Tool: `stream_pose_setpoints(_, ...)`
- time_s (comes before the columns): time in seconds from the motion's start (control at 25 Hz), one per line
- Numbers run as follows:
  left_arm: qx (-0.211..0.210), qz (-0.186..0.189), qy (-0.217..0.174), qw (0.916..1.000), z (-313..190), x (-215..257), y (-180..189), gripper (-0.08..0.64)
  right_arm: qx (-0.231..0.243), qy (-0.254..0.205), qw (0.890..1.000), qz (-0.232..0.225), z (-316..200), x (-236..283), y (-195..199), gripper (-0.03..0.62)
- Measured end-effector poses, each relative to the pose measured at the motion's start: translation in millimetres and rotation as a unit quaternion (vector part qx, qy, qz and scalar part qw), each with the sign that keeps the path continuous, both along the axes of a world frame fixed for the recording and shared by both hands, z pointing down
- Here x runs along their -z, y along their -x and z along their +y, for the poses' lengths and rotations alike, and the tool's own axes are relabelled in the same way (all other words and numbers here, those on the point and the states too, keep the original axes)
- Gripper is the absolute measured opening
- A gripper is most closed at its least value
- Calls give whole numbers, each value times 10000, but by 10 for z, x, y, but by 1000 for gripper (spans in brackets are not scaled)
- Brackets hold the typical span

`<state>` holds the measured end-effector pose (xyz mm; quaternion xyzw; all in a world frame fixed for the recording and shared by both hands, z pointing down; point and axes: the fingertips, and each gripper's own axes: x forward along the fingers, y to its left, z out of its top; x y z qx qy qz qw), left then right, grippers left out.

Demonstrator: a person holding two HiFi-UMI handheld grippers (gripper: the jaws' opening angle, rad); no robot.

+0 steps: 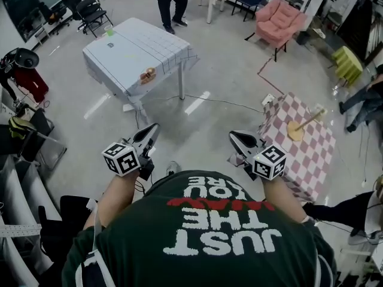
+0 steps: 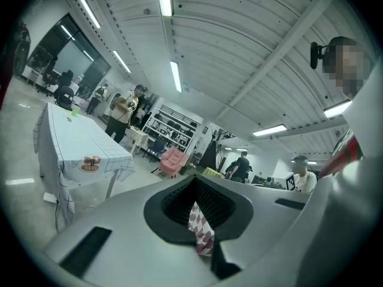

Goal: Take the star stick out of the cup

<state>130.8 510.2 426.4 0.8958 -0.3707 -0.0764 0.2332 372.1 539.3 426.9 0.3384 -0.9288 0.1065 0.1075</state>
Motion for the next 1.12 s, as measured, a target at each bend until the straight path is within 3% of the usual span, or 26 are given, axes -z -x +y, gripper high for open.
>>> stream_pose_setpoints(0.28,-69,117,165,9998,-970,-250,164,0,10,50,9998,198,-929,-159,196,32)
stream_pose_setpoints(0.56,-304,188,226,9991,-2737,-374,675,0,-26,73,9999,116,-2754,-184,831,32)
stream_pose_setpoints(0.76,-387,34,106,9992,-3939,-142,1141,0,123,-47,9999,62,-4003,28,1400,32)
stream_pose_setpoints(0.96,-183,181,20,9997,-4768,-56,1568,0,343,-30,9992,191,-4867,61,1803,32)
stream_pose_setpoints(1.12,60,174,50,9998,-5121,-122,1787,0,531,24,9984,190,-5406,1,1996,32)
